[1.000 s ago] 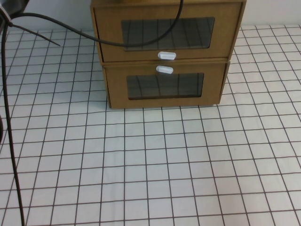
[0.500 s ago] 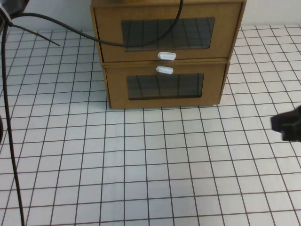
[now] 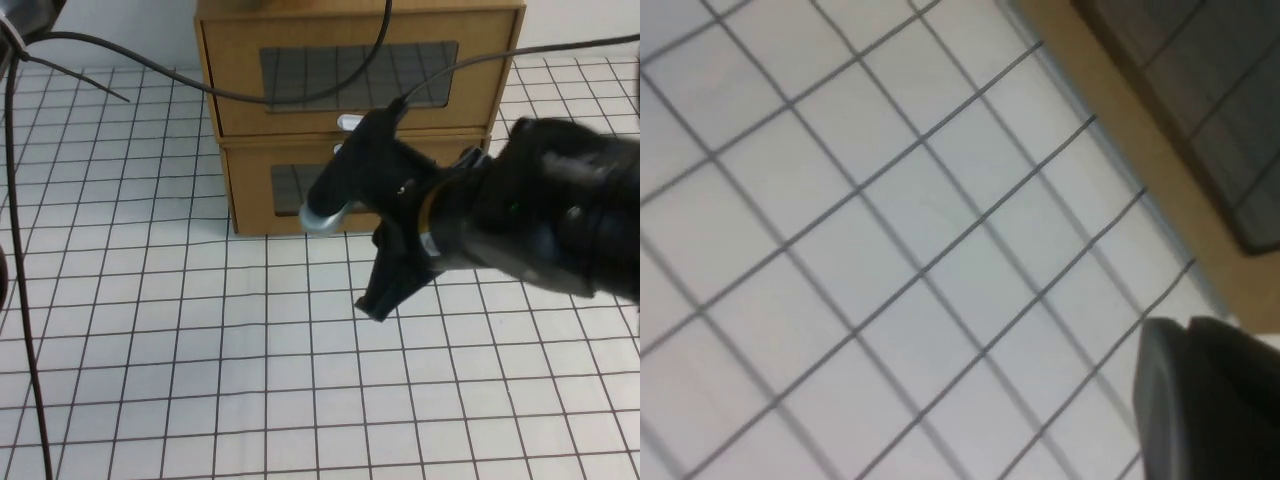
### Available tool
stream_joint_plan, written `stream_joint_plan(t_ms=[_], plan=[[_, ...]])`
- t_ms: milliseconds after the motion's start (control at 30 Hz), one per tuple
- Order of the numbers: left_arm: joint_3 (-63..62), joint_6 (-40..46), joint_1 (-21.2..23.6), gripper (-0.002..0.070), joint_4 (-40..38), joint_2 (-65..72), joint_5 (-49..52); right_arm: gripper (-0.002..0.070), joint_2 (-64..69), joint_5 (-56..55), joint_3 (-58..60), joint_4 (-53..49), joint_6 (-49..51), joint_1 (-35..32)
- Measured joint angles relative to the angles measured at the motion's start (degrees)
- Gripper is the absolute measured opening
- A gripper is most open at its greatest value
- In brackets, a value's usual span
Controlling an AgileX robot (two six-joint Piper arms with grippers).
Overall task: Open the shoe box
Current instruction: 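Pull the top drawer of the cardboard box fully open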
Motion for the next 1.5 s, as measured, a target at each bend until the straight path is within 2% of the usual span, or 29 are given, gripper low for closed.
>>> stream_joint_plan(t_ms=[133,267,400,567,667,800,967,1500], plan=[[-0.04,-0.88,0.00,-0.0005,-0.10,0.00,0.39,-0.0013,3.73,-1.71,-0.11,-20.83,8.85,3.60],[-0.17,-1.34,0.00,-0.0005,-0.10,0.00,1.06,-0.0009,5.70,-4.33,-0.11,-33.78,14.62,4.16],[-0.27,-1.43,0.00,-0.0005,-0.10,0.00,1.74,0.0045,7.17,-6.47,-0.11,-41.70,17.87,4.16],[-0.27,-1.80,0.00,-0.0005,-0.21,0.00,2.15,0.0184,9.05,-7.06,-0.11,-51.89,23.35,4.16],[-0.31,-1.83,0.00,-0.0005,-0.21,0.00,2.15,0.0220,10.04,-7.06,-0.11,-58.11,26.92,3.85],[-0.31,-2.05,0.00,-0.0005,-0.21,0.00,2.15,0.0232,11.58,-7.17,-0.11,-65.32,30.96,2.37],[-0.31,-3.32,0.00,-0.0005,-0.21,0.00,2.52,0.0235,13.06,-7.43,-0.11,-68.77,33.23,0.56],[-0.31,-6.85,0.00,-0.0005,-0.47,0.00,3.74,0.0235,13.46,-16.10,-0.36,-69.95,34.94,-3.33]])
